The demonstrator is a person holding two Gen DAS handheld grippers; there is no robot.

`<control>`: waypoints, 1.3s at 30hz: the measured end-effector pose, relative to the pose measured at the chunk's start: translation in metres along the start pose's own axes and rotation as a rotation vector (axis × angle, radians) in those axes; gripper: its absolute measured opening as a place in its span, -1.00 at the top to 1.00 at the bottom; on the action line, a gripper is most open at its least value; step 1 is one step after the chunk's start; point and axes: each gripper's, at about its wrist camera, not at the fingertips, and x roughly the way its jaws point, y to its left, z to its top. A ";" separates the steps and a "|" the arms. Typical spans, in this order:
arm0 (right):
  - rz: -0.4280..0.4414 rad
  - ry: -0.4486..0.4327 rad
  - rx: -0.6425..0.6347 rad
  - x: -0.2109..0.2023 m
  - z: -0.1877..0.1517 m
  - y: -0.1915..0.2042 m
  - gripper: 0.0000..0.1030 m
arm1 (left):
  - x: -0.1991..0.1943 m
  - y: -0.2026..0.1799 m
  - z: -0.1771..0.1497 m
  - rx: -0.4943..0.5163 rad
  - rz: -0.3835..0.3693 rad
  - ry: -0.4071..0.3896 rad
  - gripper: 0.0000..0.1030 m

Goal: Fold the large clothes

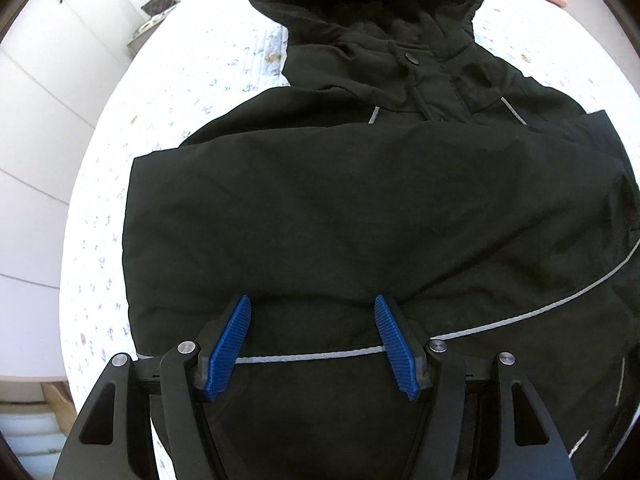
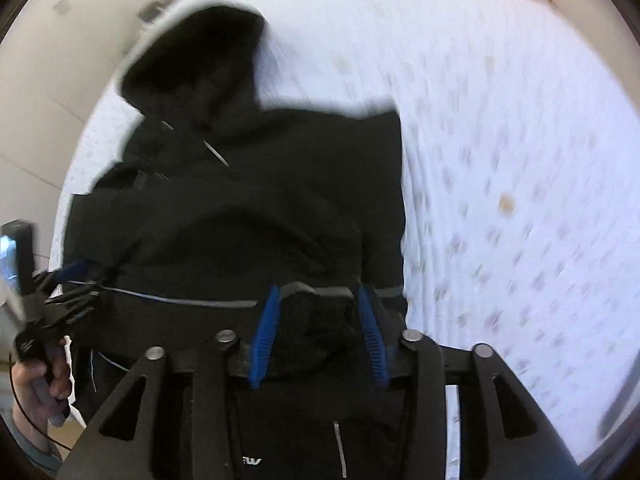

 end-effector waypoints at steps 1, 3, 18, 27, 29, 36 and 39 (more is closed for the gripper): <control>0.027 -0.024 -0.021 -0.006 0.004 0.011 -0.20 | 0.000 0.001 0.000 -0.002 -0.003 0.000 -0.29; 0.079 -0.022 -0.052 0.001 0.014 0.029 -0.22 | 0.001 0.003 -0.001 -0.002 -0.004 -0.006 -0.29; -0.013 0.165 -0.121 0.123 0.011 0.059 -0.18 | 0.000 0.019 -0.011 -0.027 -0.074 -0.031 -0.37; 0.164 -0.051 -0.041 0.050 0.105 0.040 -0.18 | -0.060 0.064 0.075 -0.070 -0.116 -0.233 -0.38; 0.157 -0.092 -0.021 0.058 0.141 0.036 -0.18 | -0.057 0.071 0.113 -0.091 -0.120 -0.249 -0.38; 0.168 -0.151 0.095 0.121 0.234 0.028 -0.19 | -0.016 0.083 0.202 -0.128 -0.123 -0.280 -0.38; 0.165 -0.124 0.114 0.152 0.264 0.026 -0.19 | 0.009 0.076 0.227 -0.122 -0.104 -0.244 -0.38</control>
